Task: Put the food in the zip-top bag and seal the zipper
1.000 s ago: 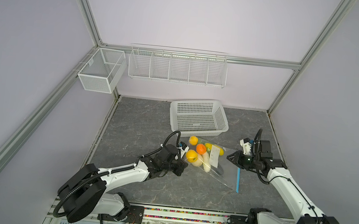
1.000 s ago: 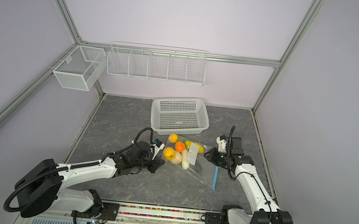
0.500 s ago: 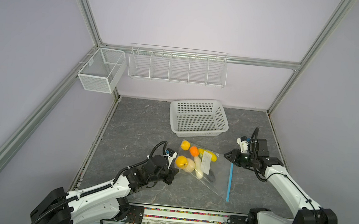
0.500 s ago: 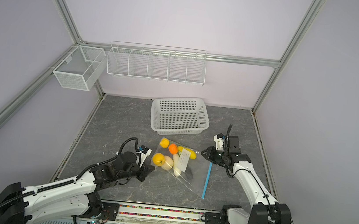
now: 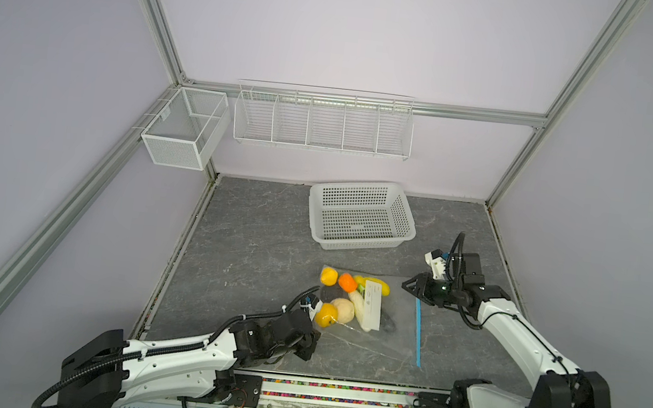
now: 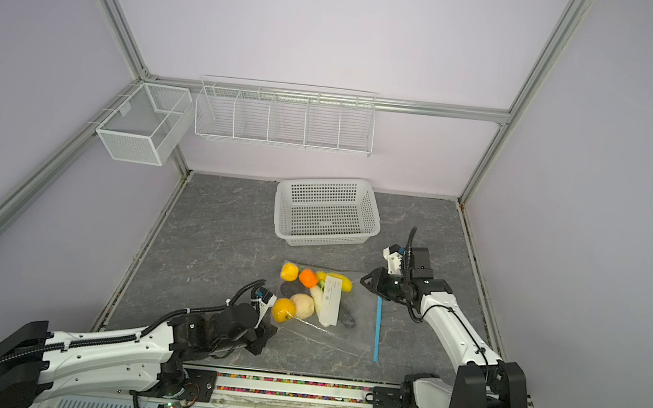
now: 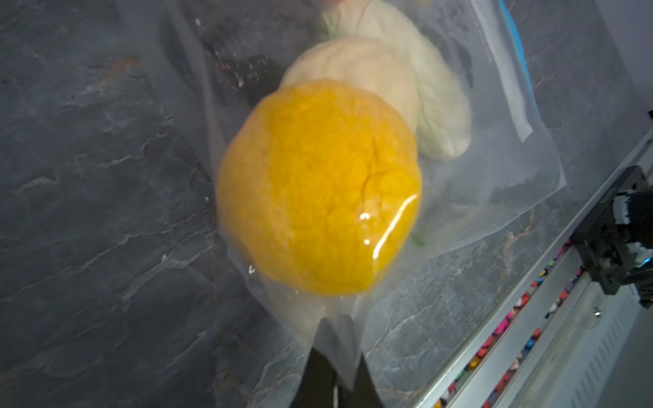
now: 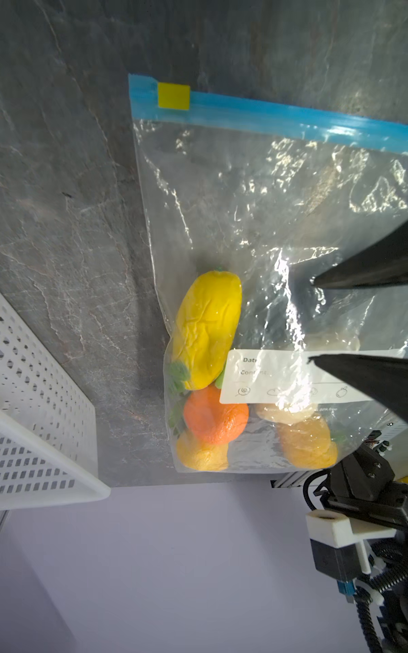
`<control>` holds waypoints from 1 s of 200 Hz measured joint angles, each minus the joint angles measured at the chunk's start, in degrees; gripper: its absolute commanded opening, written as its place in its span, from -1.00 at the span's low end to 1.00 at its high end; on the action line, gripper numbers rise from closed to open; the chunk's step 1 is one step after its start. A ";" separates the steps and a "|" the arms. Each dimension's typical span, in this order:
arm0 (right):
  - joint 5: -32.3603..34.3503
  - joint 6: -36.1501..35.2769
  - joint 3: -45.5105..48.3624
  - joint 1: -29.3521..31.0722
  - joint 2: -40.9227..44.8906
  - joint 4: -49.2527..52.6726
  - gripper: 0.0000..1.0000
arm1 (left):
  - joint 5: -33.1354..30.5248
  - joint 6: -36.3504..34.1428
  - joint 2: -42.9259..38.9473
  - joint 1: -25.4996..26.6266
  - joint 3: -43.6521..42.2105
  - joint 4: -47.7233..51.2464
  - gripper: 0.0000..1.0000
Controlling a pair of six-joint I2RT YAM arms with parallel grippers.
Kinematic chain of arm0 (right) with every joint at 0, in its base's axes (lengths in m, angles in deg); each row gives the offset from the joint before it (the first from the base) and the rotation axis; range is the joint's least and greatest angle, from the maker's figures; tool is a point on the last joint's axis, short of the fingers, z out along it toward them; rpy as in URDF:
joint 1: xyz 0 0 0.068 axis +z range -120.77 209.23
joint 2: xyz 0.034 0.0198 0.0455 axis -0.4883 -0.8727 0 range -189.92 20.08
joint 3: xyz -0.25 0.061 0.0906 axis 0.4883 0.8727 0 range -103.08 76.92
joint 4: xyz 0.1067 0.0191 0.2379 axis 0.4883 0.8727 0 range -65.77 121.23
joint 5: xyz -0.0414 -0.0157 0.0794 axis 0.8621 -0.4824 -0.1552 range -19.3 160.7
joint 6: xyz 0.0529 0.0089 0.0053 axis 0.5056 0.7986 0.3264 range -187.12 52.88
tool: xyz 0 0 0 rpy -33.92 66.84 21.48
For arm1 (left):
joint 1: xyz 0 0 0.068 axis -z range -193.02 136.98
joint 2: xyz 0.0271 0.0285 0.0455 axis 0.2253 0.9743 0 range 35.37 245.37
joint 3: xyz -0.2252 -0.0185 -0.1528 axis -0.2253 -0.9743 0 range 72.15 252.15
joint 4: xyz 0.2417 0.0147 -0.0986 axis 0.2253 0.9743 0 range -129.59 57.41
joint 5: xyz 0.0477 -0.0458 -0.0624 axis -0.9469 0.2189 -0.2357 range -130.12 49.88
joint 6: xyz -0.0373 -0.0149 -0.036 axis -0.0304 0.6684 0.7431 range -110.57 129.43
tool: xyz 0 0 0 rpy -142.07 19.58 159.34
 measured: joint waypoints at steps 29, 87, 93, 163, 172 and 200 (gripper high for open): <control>-0.17 -0.22 -0.61 1.51 -1.09 -0.24 -0.23 | -2.01 1.01 -4.37 0.11 0.79 5.57 -0.13; 1.42 -1.95 -1.92 5.57 -0.35 -2.54 -0.16 | -3.89 -2.73 -15.41 -2.47 8.33 6.36 0.15; 1.70 -2.12 -1.92 5.99 0.11 -3.10 -0.15 | -3.30 -3.28 -14.56 -3.91 9.14 5.14 0.14; 22.25 -16.59 4.74 6.51 11.28 -16.72 0.46 | -13.88 -9.20 -4.81 -17.03 12.76 -0.50 0.98; 26.25 -18.86 6.12 6.25 11.61 -19.37 0.47 | -19.15 -9.94 -5.07 -18.95 12.52 -1.66 0.91; 37.16 -23.96 9.27 3.78 6.21 -29.16 0.44 | -32.17 -14.25 -5.11 -27.52 6.51 -11.72 0.77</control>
